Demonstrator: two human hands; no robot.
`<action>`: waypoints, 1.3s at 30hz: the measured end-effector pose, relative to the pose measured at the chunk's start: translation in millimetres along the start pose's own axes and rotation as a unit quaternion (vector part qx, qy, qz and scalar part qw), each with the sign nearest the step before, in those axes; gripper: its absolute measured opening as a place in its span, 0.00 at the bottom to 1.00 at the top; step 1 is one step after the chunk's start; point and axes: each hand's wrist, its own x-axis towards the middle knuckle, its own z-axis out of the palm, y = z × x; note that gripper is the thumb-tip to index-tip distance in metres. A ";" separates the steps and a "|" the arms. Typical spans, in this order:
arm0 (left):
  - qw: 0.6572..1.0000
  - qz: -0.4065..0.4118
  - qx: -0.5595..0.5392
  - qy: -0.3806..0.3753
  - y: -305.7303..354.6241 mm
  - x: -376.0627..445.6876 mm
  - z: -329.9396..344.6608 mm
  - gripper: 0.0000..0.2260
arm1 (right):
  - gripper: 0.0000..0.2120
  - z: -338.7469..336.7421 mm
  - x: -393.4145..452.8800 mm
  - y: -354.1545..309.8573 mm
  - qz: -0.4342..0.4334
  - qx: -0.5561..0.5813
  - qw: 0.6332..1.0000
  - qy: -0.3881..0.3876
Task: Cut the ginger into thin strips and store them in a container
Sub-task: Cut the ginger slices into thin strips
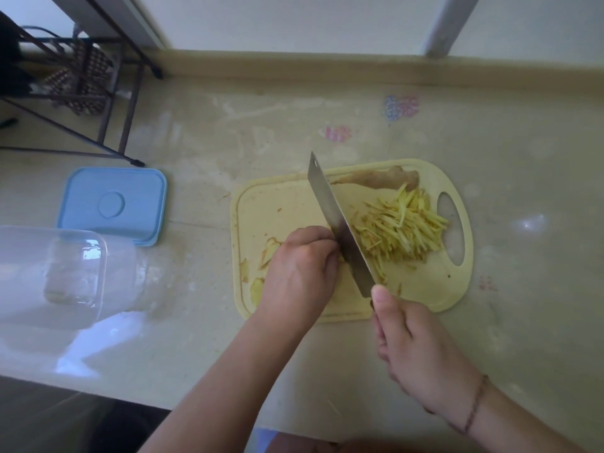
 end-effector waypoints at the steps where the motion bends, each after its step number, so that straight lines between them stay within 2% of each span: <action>1: 1.000 0.000 0.002 -0.003 0.5 -0.4 -0.6 0.05 | 0.36 -4.4 1.2 -0.9 0.000 -0.001 1.000 0.001; 8: 1.000 -0.011 -0.007 -0.005 1.9 -0.2 -3.9 0.06 | 0.29 -17.7 -1.5 -3.5 0.025 0.035 0.999 -0.018; 14: 1.000 -0.006 -0.014 0.009 -0.3 -2.2 -4.4 0.06 | 0.28 -11.3 -16.8 -16.2 0.037 0.083 0.994 -0.063; 18: 1.000 -0.015 -0.009 -0.006 -0.1 0.0 -3.0 0.06 | 0.32 -7.9 -20.0 -12.8 0.018 0.042 0.998 -0.044; 24: 0.999 -0.037 -0.002 -0.021 -1.9 1.5 -0.4 0.04 | 0.46 -2.6 -18.4 -5.8 0.004 -0.005 1.000 -0.019; 30: 0.999 -0.038 -0.021 -0.019 -0.8 1.8 -0.5 0.05 | 0.39 9.3 -3.9 -3.9 -0.027 -0.033 0.999 0.004; 35: 0.999 -0.037 0.006 -0.022 0.4 2.6 -2.7 0.05 | 0.32 1.3 -4.5 -12.0 0.004 -0.012 1.000 -0.018; 39: 0.996 -0.050 0.075 -0.026 -2.0 3.1 -2.8 0.03 | 0.35 -2.2 -14.5 -13.4 0.017 -0.007 1.000 -0.022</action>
